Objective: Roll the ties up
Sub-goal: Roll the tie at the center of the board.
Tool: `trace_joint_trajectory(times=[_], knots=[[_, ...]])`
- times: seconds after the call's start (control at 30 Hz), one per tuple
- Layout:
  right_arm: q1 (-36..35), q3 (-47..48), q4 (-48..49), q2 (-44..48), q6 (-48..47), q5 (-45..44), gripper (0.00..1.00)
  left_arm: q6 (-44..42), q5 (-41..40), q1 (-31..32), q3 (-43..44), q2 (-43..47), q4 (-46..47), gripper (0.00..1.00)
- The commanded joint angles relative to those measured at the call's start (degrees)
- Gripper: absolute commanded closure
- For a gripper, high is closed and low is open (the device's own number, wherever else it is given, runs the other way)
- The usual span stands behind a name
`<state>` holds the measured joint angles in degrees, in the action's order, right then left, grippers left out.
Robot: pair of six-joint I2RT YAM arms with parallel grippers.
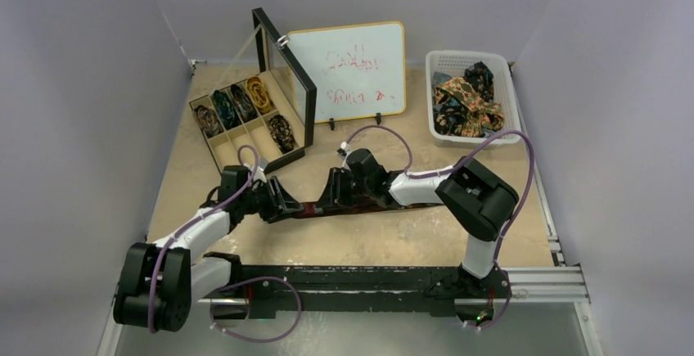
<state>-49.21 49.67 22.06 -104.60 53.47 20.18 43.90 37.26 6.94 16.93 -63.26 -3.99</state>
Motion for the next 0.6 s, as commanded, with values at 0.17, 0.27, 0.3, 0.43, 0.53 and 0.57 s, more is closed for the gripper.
trace_joint_trajectory(times=[0.17, 0.27, 0.3, 0.43, 0.53, 0.57], knots=[[-0.1, -0.4, -1.5, 4.3, -1.6, -2.8, 0.51, -1.0, -1.2, 0.3, 1.3, 2.3, -2.4, 0.51], [-0.2, -0.5, 0.7, 3.5, -1.6, -2.6, 0.55, -1.1, -1.5, 0.3, 1.7, 3.0, -3.2, 0.5], [-0.1, -0.6, 1.6, 3.0, -1.4, -2.4, 0.57, -1.2, -1.5, 0.3, 1.7, 3.2, -3.2, 0.5], [-0.1, -0.8, 2.5, 1.8, -1.0, -1.4, 0.64, -1.1, -1.7, 0.3, 1.3, 4.8, -3.2, 0.48], [-0.1, -0.9, 1.5, 1.4, -0.9, -1.5, 0.68, -1.4, -2.1, 0.3, 1.2, 5.3, -3.4, 0.48], [-0.1, -0.8, 1.1, 1.1, -0.9, -1.8, 0.68, -1.4, -2.2, 0.3, 1.1, 5.3, -3.3, 0.48]])
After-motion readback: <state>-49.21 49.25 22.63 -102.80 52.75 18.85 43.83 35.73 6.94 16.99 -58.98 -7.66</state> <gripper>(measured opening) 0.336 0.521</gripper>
